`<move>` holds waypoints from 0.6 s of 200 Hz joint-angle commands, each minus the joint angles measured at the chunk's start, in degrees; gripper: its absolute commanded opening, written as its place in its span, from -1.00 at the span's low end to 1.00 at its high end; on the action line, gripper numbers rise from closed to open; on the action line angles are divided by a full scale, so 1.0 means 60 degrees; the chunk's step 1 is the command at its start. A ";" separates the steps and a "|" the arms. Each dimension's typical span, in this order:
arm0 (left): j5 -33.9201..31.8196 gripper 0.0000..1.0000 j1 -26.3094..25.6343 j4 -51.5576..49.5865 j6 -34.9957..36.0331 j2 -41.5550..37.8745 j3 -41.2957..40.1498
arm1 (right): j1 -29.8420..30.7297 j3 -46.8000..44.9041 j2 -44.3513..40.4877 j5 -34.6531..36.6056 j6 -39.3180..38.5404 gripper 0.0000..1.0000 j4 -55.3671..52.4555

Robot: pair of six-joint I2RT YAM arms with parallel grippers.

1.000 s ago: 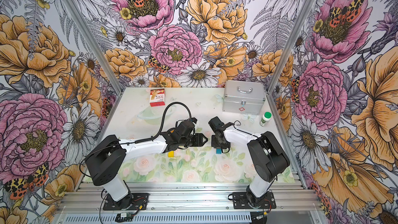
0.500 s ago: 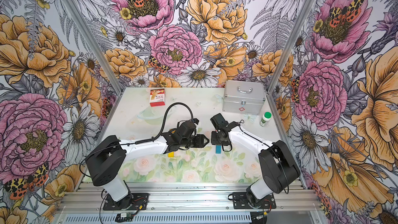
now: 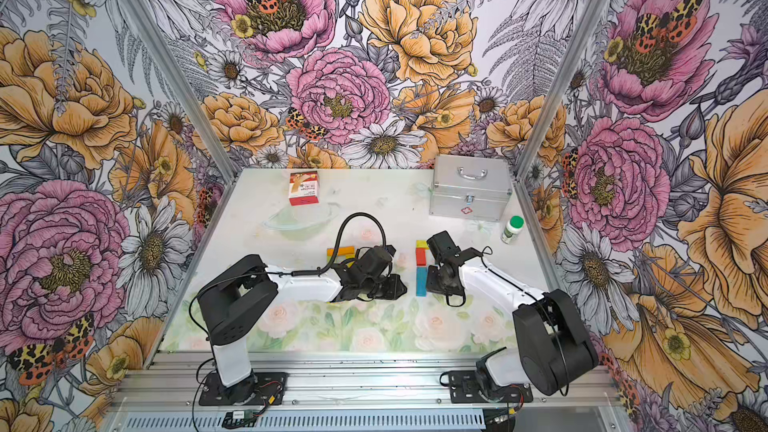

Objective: Assemble the letter p with building blocks
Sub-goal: Assemble the building block at the center of the board.

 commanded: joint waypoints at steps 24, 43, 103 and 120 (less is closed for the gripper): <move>0.0276 -0.85 -0.0039 0.0364 -0.0108 0.0256 0.0387 | -0.0041 -0.0335 -0.0172 -0.1114 -0.0203 -1.00 0.0681; 0.0350 -0.90 -0.0040 0.0356 -0.0062 0.0362 0.0478 | -0.0040 -0.0523 -0.0081 -0.1385 -0.0061 -1.00 0.0996; 0.0553 -1.00 -0.0003 0.0313 -0.0062 0.0653 0.0676 | -0.0026 -0.0908 0.0243 -0.1952 0.0206 -1.00 0.1772; 0.0609 -1.00 0.0028 0.0295 -0.0062 0.0736 0.0735 | -0.0018 -0.0901 0.0404 -0.2021 0.0192 -1.00 0.1849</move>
